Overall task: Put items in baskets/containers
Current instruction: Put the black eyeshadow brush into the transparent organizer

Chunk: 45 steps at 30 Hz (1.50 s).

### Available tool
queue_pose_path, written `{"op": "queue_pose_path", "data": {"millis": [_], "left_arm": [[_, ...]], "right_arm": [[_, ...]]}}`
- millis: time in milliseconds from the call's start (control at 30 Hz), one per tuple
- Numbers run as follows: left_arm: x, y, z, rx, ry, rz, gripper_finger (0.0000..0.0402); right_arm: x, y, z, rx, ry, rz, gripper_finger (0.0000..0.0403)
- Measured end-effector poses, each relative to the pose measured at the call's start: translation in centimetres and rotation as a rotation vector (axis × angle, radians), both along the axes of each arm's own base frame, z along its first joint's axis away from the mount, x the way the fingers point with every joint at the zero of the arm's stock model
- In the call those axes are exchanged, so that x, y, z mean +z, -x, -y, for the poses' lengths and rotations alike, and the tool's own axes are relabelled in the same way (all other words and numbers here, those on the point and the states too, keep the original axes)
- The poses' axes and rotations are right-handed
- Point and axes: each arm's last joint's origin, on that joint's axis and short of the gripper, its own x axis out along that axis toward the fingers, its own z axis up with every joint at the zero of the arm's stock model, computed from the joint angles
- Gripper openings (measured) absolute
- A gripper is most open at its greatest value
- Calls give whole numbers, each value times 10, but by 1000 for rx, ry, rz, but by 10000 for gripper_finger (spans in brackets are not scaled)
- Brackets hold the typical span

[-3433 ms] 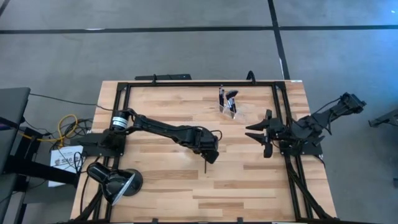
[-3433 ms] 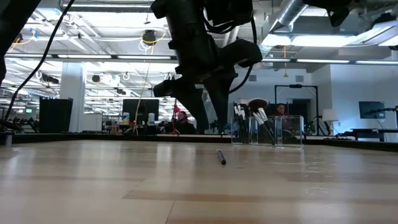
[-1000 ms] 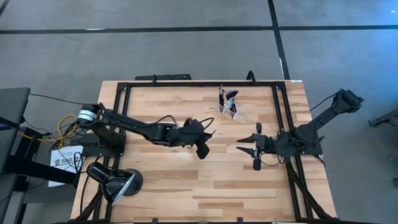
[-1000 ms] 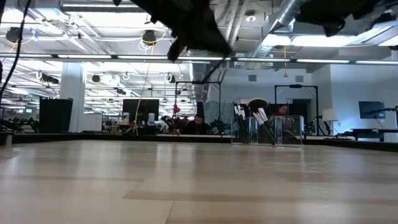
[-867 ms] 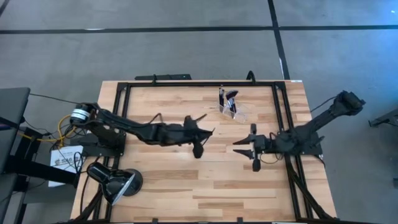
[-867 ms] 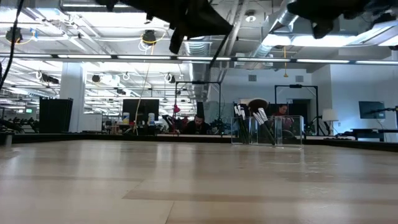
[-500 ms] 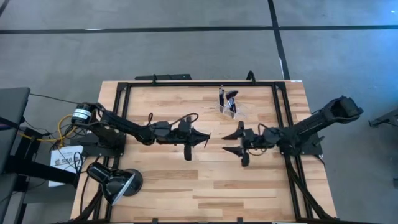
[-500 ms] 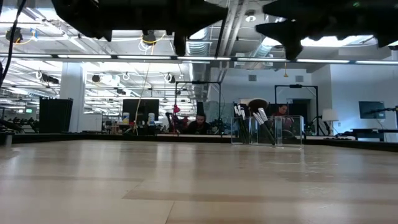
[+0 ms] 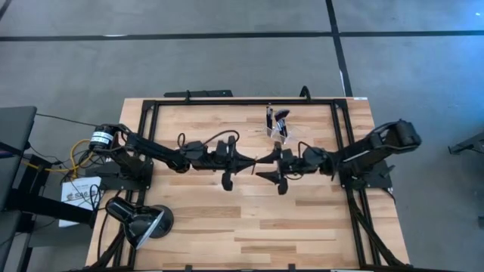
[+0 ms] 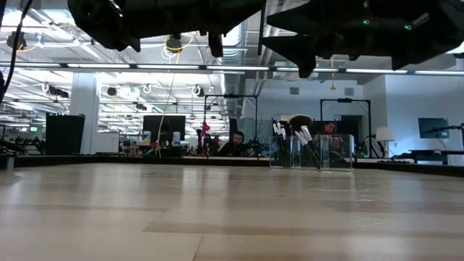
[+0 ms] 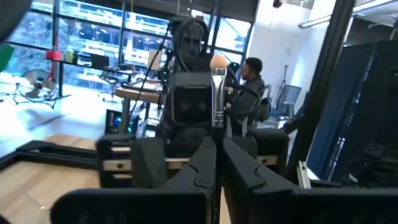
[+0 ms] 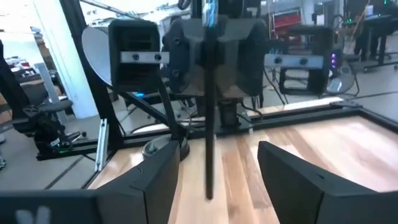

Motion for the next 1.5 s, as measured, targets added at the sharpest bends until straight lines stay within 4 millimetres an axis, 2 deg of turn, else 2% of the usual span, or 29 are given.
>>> {"op": "queue_pose_path", "data": {"millis": [300,667,800,1167,1500], "left_arm": [[0,0,-4,-3,-24,0,11],[0,-1,-14,-19,-30,0,11],[0,-1,-14,-18,-30,0,11],[0,-1,-14,-13,-29,-3,11],[0,-1,-15,-16,-30,1,13]], "right_arm": [[9,-9,12,26,9,35,188],[13,-10,26,25,12,58,164],[17,-9,26,28,-2,99,136],[18,-9,24,41,-28,111,16],[20,-10,24,37,-15,116,7]]}}
